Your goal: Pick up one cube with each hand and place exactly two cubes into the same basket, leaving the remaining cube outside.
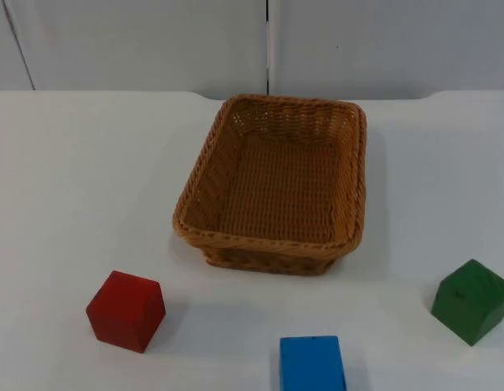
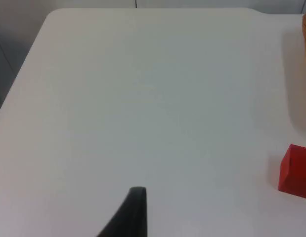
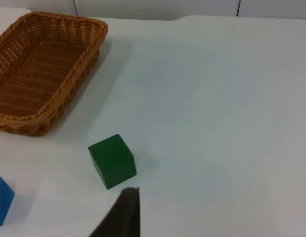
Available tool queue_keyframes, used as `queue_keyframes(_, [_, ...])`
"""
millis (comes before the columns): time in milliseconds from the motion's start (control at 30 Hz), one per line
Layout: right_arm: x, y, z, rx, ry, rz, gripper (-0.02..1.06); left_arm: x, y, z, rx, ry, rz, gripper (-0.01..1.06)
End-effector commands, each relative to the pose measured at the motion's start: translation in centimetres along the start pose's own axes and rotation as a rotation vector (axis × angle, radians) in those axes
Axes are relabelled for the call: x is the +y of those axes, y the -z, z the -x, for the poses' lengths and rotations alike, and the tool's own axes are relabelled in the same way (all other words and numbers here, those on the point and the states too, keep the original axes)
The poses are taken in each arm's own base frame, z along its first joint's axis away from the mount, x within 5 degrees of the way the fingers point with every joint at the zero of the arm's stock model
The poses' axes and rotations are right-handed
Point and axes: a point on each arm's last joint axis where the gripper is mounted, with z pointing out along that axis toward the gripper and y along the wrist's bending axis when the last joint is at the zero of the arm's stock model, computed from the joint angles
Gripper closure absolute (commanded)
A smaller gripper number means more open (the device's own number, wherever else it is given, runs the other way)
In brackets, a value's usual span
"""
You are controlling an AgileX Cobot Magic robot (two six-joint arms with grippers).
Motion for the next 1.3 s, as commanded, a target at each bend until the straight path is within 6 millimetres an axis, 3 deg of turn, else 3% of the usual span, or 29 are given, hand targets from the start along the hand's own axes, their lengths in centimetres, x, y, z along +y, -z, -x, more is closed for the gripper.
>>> queue_keyframes(0, [0.0, 0.1, 0.1, -0.021, 0.012, -0.007, -0.01, -0.1, 0.3, 0.5, -0.031, 0.008, -0.012, 0.00])
queue_keyframes(167, [0.0, 0.2, 0.8, -0.030, 0.009, -0.002, -0.01, -0.1, 0.4, 1.7, -0.038, 0.002, -0.005, 0.00])
queue_keyframes(300, [0.0, 0.0, 2.5, -0.026, 0.009, -0.002, -0.01, -0.2, -0.2, 2.8, 0.002, -0.004, -0.012, 0.00])
queue_keyframes(567, [-0.1, -0.3, 4.2, -0.054, 0.010, -0.003, -0.01, -0.3, -1.1, 3.7, 0.021, -0.010, -0.026, 0.00])
queue_keyframes(867, [0.0, -1.7, 5.7, -0.032, -0.002, 0.012, -0.01, -0.6, -2.3, 4.6, 0.038, 0.009, -0.050, 0.00])
queue_keyframes(1267, [-0.1, -4.0, 9.1, 0.061, 0.022, 0.013, -0.01, -0.9, -3.9, 5.7, 0.089, 0.036, -0.076, 0.00])
